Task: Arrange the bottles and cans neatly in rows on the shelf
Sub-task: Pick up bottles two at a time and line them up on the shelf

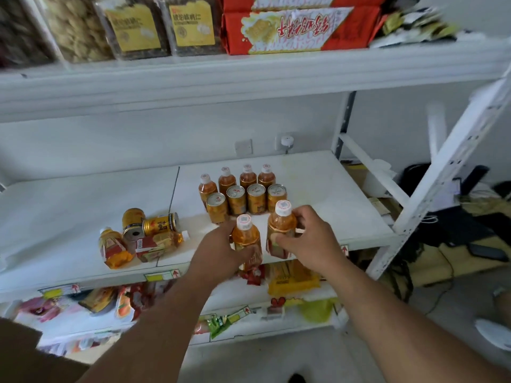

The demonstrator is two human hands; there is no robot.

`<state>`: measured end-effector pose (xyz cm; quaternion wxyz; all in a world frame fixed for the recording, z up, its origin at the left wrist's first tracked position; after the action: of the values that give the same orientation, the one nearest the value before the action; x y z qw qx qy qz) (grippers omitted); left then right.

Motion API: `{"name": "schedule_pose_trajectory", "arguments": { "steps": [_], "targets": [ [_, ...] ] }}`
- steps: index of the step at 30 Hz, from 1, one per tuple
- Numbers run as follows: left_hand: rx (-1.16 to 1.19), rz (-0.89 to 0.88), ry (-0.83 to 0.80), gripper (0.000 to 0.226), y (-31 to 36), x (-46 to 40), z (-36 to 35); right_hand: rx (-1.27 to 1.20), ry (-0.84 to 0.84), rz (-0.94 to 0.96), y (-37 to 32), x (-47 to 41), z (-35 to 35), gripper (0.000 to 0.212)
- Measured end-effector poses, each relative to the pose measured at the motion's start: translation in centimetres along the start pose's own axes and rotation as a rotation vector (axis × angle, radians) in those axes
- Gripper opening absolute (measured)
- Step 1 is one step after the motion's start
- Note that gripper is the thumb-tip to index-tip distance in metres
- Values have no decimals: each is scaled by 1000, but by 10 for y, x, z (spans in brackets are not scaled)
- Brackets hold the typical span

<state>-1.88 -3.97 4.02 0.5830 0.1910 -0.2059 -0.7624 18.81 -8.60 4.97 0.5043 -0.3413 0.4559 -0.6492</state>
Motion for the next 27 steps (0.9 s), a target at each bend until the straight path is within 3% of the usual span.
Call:
{"name": "schedule_pose_trajectory", "arguments": {
  "steps": [7, 20, 27],
  "targets": [
    [46, -30, -49, 51, 24, 46, -9, 5, 58, 13, -1, 54, 30, 45],
    [36, -2, -69, 39, 119, 101, -53, -28, 47, 32, 29, 103, 130, 44],
    [38, 17, -63, 46, 158, 109, -78, -13, 40, 51, 44, 101, 172, 44]
  ]
}}
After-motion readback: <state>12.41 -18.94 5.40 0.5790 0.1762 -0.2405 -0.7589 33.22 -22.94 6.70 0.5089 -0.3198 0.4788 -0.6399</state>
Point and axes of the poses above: each hand's wrist, its own x-axis away from the middle knuckle, its own z-axis out of the back of the hand, y = z × x, the point moved 7 cm from there along -x, towards the middle knuckle, and after that the axes turned 11 degrees about -x, right-handed, at the moved point
